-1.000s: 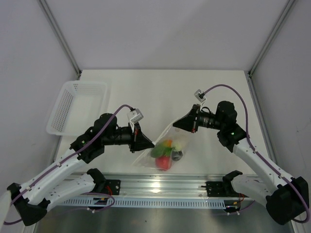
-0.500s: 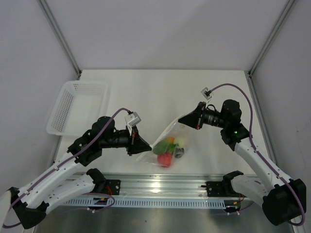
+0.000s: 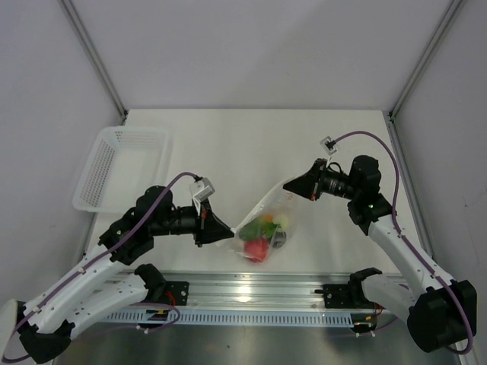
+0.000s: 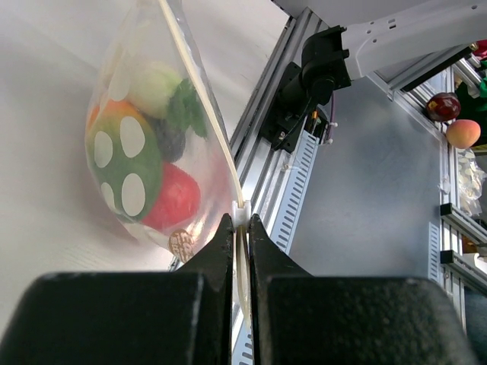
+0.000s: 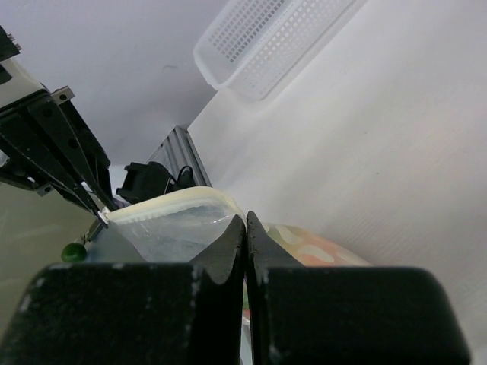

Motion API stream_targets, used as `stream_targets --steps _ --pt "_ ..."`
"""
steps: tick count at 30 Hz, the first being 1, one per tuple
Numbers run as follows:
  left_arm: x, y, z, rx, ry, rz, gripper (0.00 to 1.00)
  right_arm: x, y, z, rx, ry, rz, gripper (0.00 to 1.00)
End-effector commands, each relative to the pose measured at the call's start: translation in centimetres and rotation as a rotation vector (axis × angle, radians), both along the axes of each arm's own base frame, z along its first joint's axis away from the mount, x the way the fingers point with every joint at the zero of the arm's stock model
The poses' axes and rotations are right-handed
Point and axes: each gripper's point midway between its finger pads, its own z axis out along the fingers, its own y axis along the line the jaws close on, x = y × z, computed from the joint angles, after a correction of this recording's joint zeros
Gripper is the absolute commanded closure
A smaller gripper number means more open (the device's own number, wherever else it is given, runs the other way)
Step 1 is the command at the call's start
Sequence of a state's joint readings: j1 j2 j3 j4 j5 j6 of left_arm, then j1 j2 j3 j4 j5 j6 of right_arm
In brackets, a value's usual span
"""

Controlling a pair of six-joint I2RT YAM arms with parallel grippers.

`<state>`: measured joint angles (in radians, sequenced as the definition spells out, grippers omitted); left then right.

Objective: Place the food in the zip-top bag and seal the zipper
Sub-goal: Zip the zipper food storage bag at the center of the board.

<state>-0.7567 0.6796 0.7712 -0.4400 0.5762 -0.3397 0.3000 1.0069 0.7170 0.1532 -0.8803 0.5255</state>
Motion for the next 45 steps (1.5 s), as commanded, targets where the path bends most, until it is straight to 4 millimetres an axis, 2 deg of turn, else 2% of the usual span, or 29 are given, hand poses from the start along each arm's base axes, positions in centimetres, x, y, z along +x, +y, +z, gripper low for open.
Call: stream_targets --steps 1,13,35,38,43,44,45 --pt "-1.1 0.5 0.6 -0.019 0.007 -0.026 0.99 1.6 -0.7 0.5 0.014 -0.035 -0.064 1.0" --pt "-1.6 1.2 0.9 -0.023 -0.001 -0.011 1.0 2.7 -1.9 0.4 0.018 -0.023 -0.105 1.0" --pt "-1.2 1.6 -0.3 -0.001 0.023 0.033 0.99 2.2 -1.7 0.0 0.004 -0.003 -0.1 1.0" --pt "-0.1 1.6 -0.9 0.019 0.047 0.098 0.99 1.9 -1.2 -0.3 -0.01 0.009 -0.092 1.0" --pt "3.8 2.1 -3.9 0.125 0.127 0.326 0.99 1.2 0.3 -1.3 -0.091 0.013 -0.126 1.0" --pt "4.3 2.1 -4.2 0.134 0.142 0.354 0.97 0.7 0.8 -1.3 -0.094 0.011 -0.118 1.0" --pt "4.7 2.0 -4.6 0.15 0.153 0.371 0.89 0.9 0.8 -1.4 -0.099 0.016 -0.136 1.0"
